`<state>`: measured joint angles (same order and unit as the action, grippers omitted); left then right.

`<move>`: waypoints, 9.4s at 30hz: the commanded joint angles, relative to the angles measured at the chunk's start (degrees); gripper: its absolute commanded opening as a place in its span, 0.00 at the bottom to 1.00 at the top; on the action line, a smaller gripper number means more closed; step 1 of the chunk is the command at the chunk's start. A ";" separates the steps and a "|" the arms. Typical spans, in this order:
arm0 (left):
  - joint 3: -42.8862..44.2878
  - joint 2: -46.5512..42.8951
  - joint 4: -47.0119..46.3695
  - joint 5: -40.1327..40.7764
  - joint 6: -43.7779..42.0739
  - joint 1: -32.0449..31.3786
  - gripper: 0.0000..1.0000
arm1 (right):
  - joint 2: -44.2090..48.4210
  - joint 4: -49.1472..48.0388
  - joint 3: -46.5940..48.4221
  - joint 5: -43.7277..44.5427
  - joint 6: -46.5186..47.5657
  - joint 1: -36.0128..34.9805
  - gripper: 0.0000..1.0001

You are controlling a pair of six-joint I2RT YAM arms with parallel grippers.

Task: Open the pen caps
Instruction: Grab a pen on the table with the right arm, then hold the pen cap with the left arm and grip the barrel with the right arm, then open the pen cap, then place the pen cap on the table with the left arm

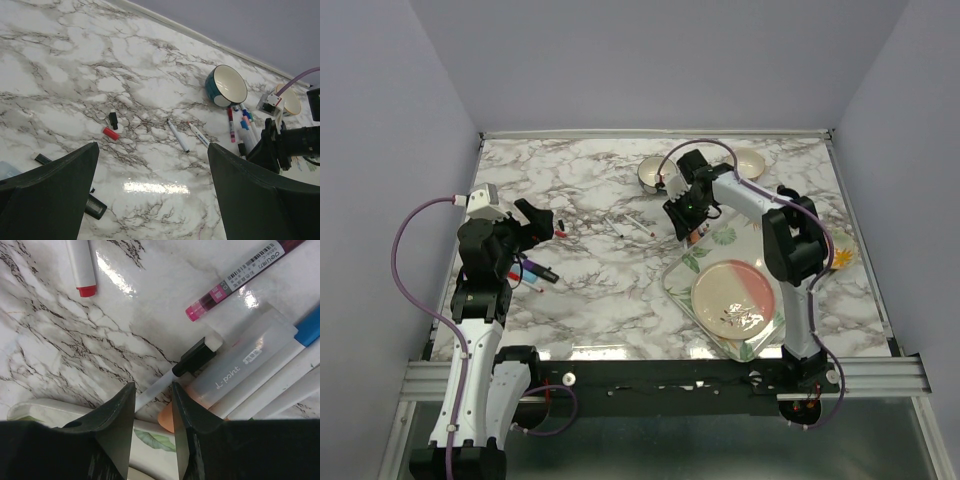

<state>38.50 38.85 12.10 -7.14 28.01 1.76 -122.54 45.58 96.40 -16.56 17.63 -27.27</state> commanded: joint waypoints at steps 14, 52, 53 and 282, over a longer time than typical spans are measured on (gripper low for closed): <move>-0.45 -0.18 -0.85 -1.04 -0.94 0.35 0.99 | -3.58 -1.02 1.34 6.01 -0.93 -0.24 0.41; -1.06 0.79 -2.87 -6.66 -0.85 0.52 0.99 | 4.50 -3.83 0.19 -3.56 -3.04 -1.47 0.01; -1.15 0.70 -3.22 -7.27 -0.85 0.53 0.99 | 5.55 -3.83 -0.16 -5.75 -2.69 -1.47 0.00; 0.17 49.40 -20.63 15.40 26.31 -2.64 0.48 | 18.83 -5.94 -16.24 -31.26 3.55 -9.65 0.01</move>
<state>37.52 89.34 -10.33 8.34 55.46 -1.45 -102.89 38.72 79.55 -48.90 20.23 -36.45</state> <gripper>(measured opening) 0.456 0.047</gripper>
